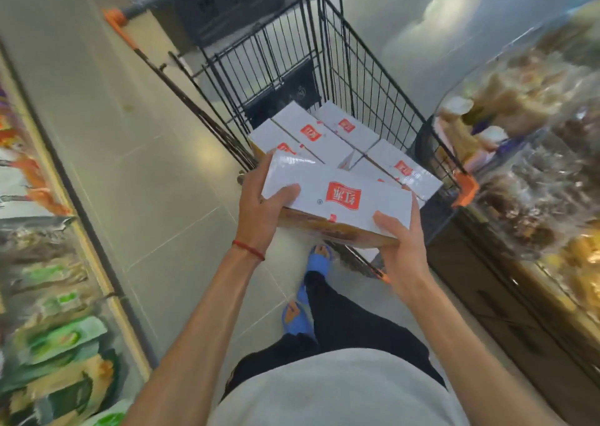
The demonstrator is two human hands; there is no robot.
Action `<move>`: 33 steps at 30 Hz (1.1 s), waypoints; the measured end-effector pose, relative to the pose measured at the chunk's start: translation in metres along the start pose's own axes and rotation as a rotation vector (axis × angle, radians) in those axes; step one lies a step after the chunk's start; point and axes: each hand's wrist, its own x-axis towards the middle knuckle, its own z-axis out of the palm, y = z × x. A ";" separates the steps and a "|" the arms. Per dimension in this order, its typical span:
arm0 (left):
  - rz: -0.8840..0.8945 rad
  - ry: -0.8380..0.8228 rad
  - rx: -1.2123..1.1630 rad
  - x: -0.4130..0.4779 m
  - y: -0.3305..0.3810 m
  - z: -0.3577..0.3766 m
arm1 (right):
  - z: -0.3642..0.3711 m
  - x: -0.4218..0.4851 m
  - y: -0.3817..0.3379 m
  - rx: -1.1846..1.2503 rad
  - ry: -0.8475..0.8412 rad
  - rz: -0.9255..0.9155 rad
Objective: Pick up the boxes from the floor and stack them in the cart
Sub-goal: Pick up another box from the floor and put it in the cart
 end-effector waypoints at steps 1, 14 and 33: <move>-0.003 -0.017 0.014 0.019 0.003 0.003 | 0.004 0.013 -0.003 0.007 0.017 -0.008; -0.102 -0.233 0.032 0.218 0.046 0.047 | 0.045 0.157 -0.046 0.003 0.283 0.038; -0.253 -0.659 0.368 0.418 -0.035 0.075 | 0.092 0.290 0.003 -0.124 0.604 0.128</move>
